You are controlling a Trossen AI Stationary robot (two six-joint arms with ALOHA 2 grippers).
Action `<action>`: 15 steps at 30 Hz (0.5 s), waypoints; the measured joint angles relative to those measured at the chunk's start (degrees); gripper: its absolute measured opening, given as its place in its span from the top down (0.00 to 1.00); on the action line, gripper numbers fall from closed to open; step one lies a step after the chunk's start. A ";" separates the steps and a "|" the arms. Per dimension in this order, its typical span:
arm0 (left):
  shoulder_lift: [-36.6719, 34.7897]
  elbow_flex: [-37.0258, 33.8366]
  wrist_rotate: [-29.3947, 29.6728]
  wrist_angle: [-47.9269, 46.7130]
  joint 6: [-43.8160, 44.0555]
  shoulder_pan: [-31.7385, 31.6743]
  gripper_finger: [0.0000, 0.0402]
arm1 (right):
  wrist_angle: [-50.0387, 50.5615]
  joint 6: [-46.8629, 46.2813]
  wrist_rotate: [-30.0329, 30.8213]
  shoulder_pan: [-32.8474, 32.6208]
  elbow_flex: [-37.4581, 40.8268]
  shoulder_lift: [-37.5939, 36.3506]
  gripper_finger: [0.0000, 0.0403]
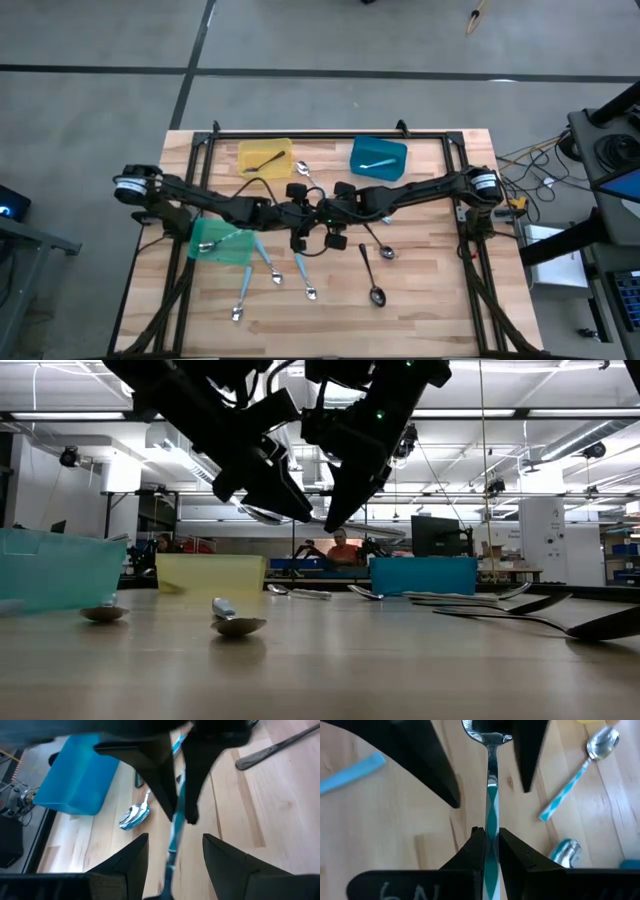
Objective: Sort silverware by color (type)
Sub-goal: Put the blue patterned spoon into the green bin
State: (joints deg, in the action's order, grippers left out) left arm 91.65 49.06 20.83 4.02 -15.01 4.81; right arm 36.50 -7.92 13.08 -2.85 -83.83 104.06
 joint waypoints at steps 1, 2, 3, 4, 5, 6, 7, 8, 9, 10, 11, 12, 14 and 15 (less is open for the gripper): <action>0.60 0.00 -0.30 0.63 -0.16 -0.08 0.59 | 0.42 0.02 0.02 0.02 0.02 0.01 0.94; 1.12 0.00 -0.31 1.24 -0.40 -0.10 0.59 | 0.96 0.01 0.00 0.04 0.04 0.01 0.94; 1.54 0.00 -0.32 1.74 -0.63 -0.10 0.59 | 1.37 -0.17 0.03 0.04 0.09 0.00 0.94; 1.79 -0.02 -0.32 2.09 -0.63 -0.10 0.59 | 1.75 -0.28 0.00 0.04 0.09 0.01 0.94; 1.89 -0.02 -0.32 2.29 -0.65 -0.10 0.59 | 1.87 -0.46 0.00 0.05 0.09 0.00 0.94; 1.95 -0.02 -0.34 2.55 -0.75 -0.20 0.59 | 1.87 -0.60 0.00 0.10 0.09 0.01 0.94; 1.98 -0.02 -0.34 2.75 -0.88 -0.28 0.59 | 1.90 -0.71 0.00 0.11 0.09 0.00 0.94; 1.98 -0.02 -0.34 2.84 -0.90 -0.40 0.59 | 1.89 -0.69 0.00 0.12 0.09 0.01 0.94; 1.98 -0.03 -0.34 2.83 -0.94 -0.53 0.60 | 1.87 -0.63 0.04 0.14 0.09 0.01 0.94; 1.98 -0.04 -0.34 2.71 -0.98 -0.63 0.60 | 1.86 -0.60 0.06 0.16 0.09 0.01 0.94; 1.98 -0.04 -0.31 2.49 -0.98 -0.64 0.61 | 1.85 -0.68 0.22 0.18 0.09 0.01 0.94; 1.93 -0.04 0.25 2.17 -1.01 -0.64 0.61 | 1.91 -1.18 0.44 0.18 0.09 0.01 0.94; 1.91 0.00 3.91 1.41 -1.23 -0.60 0.61 | 2.18 -3.07 0.55 0.48 0.09 0.01 0.94; 1.91 0.06 6.06 0.91 -1.34 -0.58 0.61 | 2.29 -4.15 0.58 0.69 0.09 0.09 0.94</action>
State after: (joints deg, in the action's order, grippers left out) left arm 93.56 49.11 26.89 4.93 -16.35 4.23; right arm 38.78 -12.07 13.66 -2.16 -83.74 104.15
